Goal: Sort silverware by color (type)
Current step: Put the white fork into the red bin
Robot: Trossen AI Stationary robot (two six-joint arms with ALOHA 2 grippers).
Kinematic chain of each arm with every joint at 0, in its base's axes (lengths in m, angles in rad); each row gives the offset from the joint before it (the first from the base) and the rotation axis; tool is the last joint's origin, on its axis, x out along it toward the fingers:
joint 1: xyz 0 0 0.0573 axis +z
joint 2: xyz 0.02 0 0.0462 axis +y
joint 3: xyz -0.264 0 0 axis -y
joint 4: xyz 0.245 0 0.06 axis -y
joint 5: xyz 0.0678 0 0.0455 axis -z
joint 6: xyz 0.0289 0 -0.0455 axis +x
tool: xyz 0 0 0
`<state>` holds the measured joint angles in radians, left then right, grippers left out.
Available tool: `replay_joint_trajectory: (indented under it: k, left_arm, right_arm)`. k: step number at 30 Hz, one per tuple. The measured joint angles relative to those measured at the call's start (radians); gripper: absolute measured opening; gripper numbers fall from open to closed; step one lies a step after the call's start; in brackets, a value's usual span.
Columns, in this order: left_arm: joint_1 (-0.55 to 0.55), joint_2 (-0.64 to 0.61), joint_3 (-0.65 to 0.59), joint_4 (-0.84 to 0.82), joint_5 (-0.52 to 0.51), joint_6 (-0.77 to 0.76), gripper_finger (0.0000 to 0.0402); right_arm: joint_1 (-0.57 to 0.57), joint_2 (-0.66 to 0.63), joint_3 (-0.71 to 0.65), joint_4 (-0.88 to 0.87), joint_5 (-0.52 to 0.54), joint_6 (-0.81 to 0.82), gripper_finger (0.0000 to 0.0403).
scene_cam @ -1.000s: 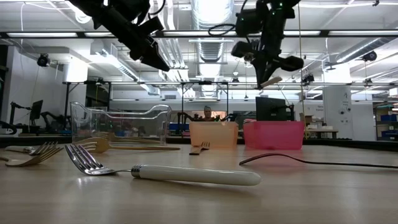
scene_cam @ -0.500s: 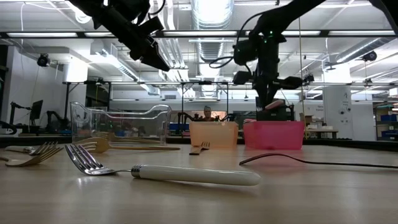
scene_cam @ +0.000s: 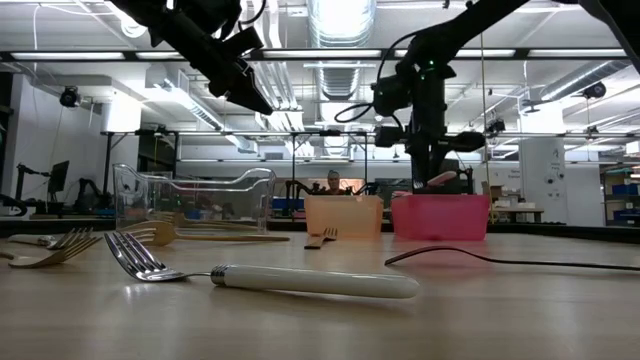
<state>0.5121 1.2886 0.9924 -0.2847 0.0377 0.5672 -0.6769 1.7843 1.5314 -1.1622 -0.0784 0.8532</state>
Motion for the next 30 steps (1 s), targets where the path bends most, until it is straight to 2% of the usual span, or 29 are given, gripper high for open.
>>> replay_joint_trajectory:
  k: [30]
  left_arm:
    - [0.000,0.000,0.000,-0.008,0.000,0.000,0.0048]
  right_arm:
    - [-0.005,0.082,0.000,0.045,0.055,0.003,0.0009]
